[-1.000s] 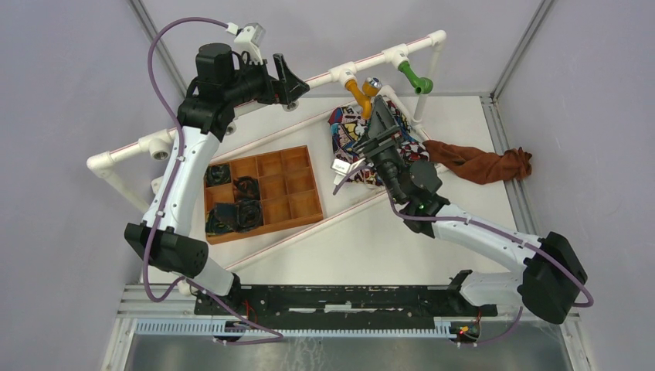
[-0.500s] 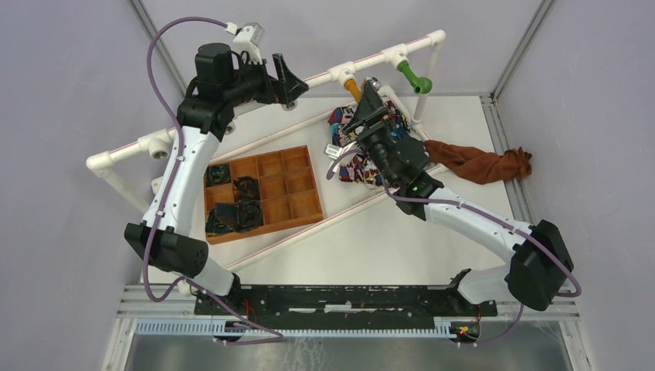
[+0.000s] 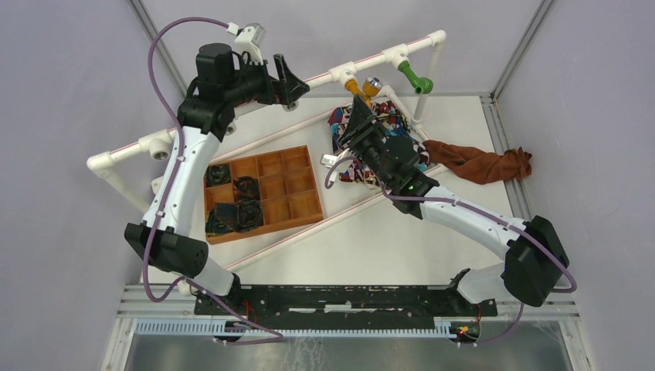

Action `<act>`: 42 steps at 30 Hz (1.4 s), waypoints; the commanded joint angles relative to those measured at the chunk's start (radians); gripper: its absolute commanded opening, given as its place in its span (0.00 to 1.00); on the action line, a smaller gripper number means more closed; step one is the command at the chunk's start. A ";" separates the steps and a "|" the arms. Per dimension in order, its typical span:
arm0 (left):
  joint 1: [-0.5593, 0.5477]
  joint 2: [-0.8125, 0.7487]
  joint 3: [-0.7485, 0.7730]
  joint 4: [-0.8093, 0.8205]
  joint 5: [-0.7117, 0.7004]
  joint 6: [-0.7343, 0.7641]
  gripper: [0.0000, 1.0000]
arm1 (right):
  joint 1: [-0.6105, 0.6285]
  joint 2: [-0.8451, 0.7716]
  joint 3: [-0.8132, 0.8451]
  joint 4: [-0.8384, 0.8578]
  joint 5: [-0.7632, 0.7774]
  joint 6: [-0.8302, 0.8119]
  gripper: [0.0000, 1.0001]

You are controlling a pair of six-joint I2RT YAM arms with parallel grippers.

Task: Install the water faucets
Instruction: Screw the water faucet onto the adaptor.

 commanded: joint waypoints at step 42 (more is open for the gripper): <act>-0.007 -0.002 -0.011 -0.051 0.048 0.019 1.00 | 0.044 -0.034 0.442 -0.409 -0.093 1.471 0.24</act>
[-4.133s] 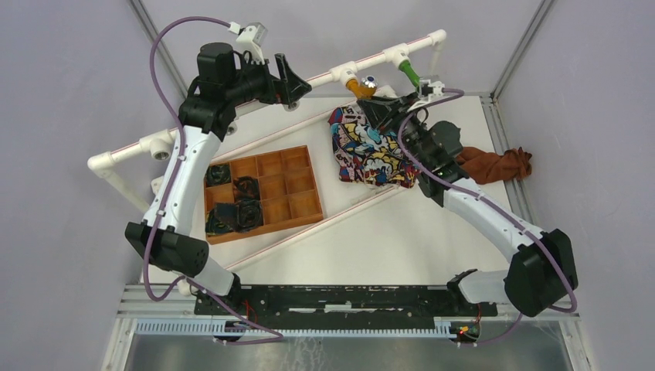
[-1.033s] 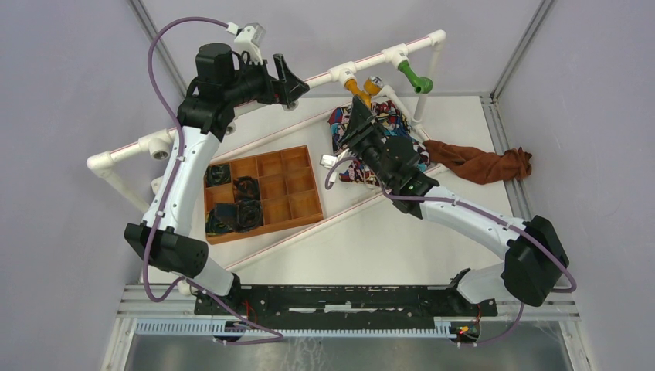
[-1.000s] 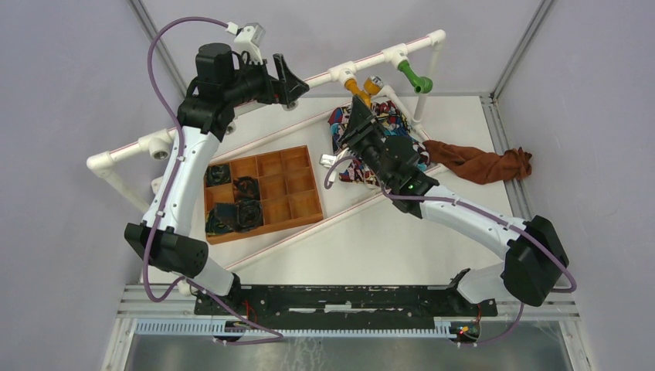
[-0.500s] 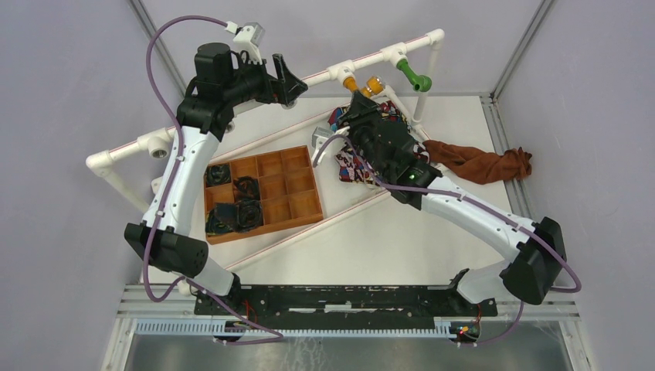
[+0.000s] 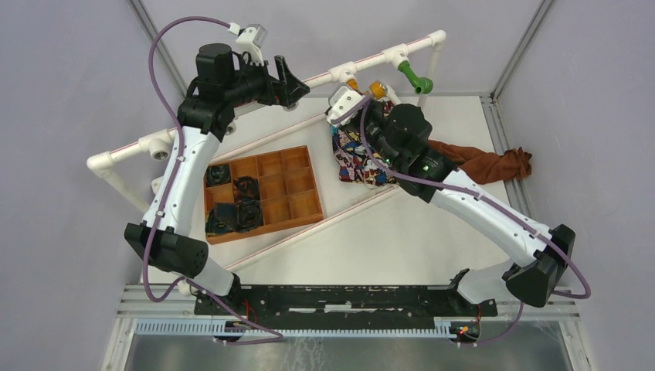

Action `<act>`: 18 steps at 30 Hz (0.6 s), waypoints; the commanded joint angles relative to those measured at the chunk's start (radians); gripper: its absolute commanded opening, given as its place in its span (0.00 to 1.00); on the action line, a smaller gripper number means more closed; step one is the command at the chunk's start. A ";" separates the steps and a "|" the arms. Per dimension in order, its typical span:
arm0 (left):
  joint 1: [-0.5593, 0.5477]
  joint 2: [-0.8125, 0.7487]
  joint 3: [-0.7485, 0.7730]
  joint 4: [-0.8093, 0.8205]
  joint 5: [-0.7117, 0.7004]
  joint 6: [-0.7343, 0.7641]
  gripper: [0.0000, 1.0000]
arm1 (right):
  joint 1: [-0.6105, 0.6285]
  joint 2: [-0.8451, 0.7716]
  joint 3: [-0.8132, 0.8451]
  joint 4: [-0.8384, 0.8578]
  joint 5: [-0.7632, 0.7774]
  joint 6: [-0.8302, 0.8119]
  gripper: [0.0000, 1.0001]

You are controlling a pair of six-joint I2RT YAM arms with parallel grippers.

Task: Install the water faucets
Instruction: Screw the water faucet onto the adaptor.

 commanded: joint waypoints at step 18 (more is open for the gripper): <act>-0.006 -0.009 -0.011 -0.041 0.031 -0.021 1.00 | -0.274 -0.314 -0.303 0.167 -0.155 1.173 0.90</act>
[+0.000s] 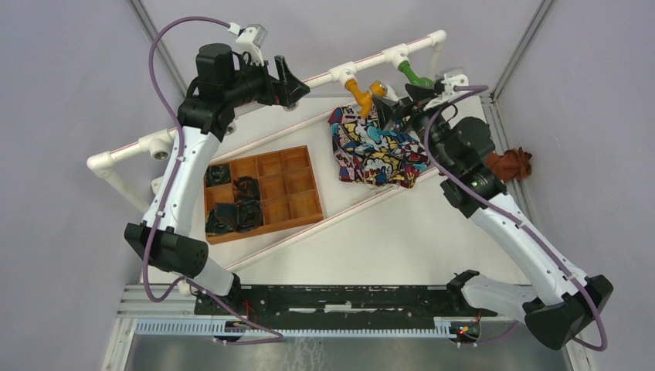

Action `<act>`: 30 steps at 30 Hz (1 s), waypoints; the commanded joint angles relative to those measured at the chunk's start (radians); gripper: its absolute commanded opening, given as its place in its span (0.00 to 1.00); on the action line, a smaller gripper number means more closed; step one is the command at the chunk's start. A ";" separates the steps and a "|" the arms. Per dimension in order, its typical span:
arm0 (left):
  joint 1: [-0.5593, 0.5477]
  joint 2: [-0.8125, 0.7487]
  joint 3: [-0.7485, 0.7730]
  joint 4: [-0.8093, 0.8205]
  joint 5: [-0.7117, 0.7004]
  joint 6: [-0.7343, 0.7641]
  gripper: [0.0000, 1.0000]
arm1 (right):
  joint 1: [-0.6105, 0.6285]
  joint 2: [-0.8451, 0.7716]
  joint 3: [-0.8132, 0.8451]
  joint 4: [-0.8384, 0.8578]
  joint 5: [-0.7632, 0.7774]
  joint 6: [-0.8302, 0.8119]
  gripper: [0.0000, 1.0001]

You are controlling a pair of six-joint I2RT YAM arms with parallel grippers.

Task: Install the water faucets
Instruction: Screw the water faucet onto the adaptor.

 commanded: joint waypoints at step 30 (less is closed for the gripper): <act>-0.007 -0.026 -0.034 -0.045 0.037 -0.024 1.00 | -0.050 0.170 -0.231 0.576 -0.051 0.998 0.57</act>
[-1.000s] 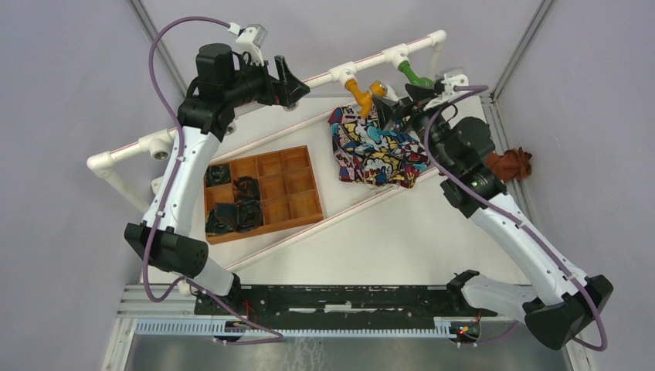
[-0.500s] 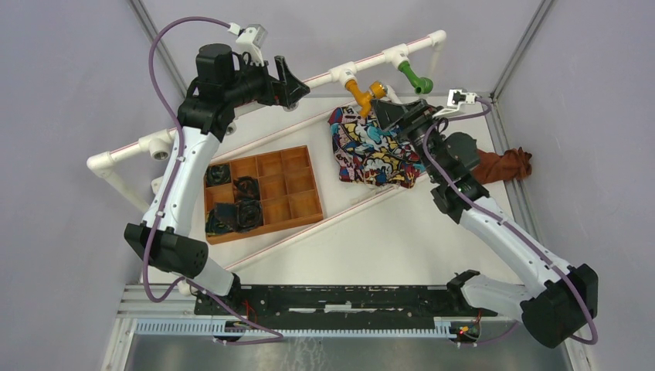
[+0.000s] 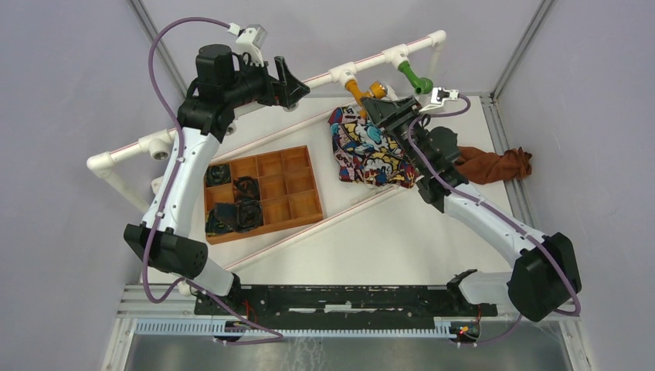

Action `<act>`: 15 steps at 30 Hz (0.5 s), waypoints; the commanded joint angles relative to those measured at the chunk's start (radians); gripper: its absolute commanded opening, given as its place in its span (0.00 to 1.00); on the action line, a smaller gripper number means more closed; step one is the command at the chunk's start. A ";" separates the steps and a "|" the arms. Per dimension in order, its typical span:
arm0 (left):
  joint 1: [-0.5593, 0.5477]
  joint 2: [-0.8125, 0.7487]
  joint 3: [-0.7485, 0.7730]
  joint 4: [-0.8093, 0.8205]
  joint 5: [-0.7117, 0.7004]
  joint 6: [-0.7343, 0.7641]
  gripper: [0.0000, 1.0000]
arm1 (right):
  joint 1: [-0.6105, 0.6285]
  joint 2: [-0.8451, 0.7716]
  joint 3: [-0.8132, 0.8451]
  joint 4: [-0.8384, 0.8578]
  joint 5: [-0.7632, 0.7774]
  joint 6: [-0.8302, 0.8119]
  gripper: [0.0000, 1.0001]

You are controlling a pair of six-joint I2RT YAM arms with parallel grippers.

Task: Install the water faucets
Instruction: Screw the water faucet onto the adaptor.

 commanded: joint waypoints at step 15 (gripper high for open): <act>-0.007 -0.018 -0.028 -0.053 0.042 -0.029 1.00 | 0.006 0.027 -0.003 0.144 0.065 0.423 0.20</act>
